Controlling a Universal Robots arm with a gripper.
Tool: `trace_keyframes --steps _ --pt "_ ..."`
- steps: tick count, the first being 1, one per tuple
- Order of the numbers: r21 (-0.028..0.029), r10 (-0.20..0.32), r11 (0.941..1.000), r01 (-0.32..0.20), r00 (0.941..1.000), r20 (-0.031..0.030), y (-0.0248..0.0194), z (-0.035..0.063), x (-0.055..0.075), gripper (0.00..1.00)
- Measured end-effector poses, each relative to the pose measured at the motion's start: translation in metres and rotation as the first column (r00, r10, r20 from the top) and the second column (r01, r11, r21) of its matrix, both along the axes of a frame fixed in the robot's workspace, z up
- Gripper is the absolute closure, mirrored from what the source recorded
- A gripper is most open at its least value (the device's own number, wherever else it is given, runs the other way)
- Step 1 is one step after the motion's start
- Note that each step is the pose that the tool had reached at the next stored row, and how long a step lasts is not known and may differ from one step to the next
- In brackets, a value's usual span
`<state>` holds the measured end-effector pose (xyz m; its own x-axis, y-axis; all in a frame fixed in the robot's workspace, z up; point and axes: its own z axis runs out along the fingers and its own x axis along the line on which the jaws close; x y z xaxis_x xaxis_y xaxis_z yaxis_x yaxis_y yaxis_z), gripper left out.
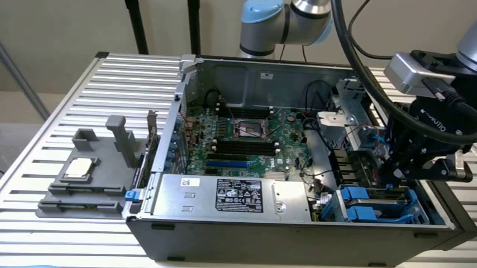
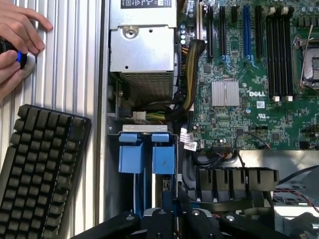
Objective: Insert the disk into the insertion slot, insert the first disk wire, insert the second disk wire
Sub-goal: 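Insert the second disk wire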
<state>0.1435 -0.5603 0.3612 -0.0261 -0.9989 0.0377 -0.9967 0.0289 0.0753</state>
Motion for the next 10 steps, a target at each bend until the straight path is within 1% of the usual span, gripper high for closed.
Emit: trace_keyframes --steps 1,4,10 --pt "0.0041 0.001 1.0000 -0.001 1.0000 0.0017 -0.0007 -0.0002 -0.001 0.84" --pt "0.0193 0.001 0.9998 -0.001 1.0000 0.0058 -0.0045 -0.0020 -0.001 0.84" --pt "0.0428 0.003 0.9991 -0.003 0.9999 0.0165 -0.0138 -0.0068 -0.001 0.84"
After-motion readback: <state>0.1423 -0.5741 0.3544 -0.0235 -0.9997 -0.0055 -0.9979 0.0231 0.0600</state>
